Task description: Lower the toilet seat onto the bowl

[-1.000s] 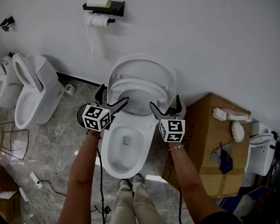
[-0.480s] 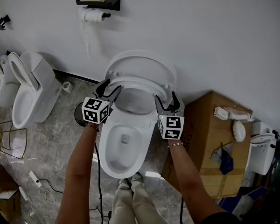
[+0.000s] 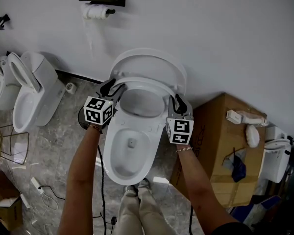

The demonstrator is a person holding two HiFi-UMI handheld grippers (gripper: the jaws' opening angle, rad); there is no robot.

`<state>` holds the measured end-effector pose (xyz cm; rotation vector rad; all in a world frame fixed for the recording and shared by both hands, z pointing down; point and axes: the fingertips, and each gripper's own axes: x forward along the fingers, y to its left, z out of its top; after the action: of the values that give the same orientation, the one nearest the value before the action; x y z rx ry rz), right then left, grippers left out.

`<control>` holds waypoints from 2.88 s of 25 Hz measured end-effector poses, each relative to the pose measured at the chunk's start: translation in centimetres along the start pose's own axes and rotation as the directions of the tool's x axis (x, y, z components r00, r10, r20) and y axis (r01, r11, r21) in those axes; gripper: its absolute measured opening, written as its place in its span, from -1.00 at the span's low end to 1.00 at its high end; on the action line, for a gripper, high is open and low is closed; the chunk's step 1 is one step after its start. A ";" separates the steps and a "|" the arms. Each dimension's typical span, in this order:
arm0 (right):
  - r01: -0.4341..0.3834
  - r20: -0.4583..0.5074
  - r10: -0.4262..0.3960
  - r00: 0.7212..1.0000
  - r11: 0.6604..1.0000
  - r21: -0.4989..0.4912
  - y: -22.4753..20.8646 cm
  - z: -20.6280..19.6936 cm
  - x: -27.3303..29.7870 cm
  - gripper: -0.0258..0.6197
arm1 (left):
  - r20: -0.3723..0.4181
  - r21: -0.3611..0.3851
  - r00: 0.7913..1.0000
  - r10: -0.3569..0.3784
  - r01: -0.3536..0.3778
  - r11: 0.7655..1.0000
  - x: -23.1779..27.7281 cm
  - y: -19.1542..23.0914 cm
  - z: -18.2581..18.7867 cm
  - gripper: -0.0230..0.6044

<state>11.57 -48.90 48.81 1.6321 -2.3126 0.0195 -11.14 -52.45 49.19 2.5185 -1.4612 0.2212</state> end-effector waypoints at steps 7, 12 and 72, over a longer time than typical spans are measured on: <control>-0.022 0.002 0.022 1.000 1.000 0.014 0.3 -0.1 -0.8 -0.66 | -0.007 -0.020 1.000 0.006 -0.006 1.000 -0.7 -0.2 0.0 -0.36; -0.029 0.010 0.029 1.000 0.999 0.038 1.1 -0.2 -2.3 -0.66 | 0.023 -0.061 1.000 0.012 -0.011 0.998 -2.3 -0.6 -0.3 -0.36; -0.067 -0.056 0.063 0.996 0.995 -0.078 16.5 -13.9 -25.6 -0.61 | 0.011 -0.002 0.998 0.065 -0.065 0.998 -26.5 -10.3 -18.1 -0.40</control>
<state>7.49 -17.03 58.21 1.4994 -2.2951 -0.0143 -15.62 -20.55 59.10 2.4775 -1.5479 0.2175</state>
